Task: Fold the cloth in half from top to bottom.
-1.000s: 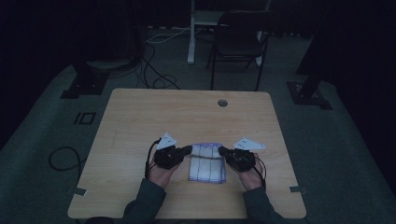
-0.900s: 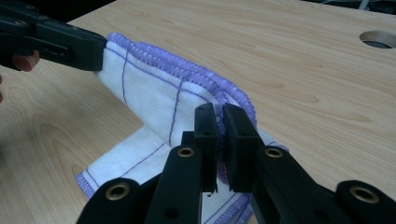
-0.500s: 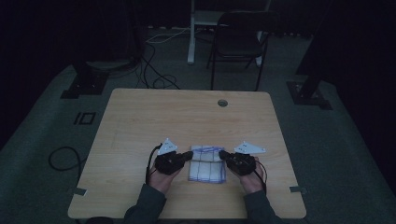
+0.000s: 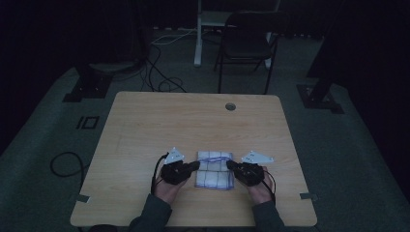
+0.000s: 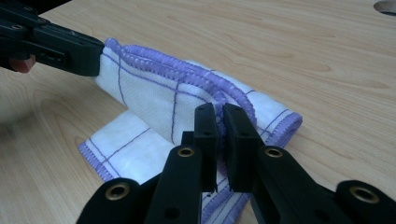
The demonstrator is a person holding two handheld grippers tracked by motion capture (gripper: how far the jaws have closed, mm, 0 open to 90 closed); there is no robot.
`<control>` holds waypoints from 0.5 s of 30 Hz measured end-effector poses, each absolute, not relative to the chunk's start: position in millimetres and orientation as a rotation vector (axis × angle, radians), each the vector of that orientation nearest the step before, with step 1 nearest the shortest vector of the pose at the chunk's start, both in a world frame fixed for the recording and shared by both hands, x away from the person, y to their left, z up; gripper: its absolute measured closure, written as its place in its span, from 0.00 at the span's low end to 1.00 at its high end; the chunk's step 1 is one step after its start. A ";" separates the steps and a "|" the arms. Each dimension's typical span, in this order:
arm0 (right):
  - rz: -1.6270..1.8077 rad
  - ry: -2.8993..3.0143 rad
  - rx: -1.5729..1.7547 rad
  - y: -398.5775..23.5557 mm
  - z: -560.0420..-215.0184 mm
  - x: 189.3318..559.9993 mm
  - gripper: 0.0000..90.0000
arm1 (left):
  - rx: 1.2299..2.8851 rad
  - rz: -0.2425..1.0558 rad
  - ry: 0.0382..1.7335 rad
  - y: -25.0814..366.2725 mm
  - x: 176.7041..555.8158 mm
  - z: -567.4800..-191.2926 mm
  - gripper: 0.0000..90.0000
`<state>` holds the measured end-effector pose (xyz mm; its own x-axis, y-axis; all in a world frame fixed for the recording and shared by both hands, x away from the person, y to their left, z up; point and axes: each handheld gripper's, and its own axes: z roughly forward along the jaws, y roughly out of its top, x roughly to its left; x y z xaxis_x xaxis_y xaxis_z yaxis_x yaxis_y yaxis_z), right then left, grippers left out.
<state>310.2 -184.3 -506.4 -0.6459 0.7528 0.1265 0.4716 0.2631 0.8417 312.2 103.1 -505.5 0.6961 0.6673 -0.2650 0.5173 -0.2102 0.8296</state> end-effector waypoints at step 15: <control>1.276 2.271 1.105 -181.5 -513.8 303.7 0.86 | 1.877 0.183 0.950 105.5 315.8 -509.0 0.91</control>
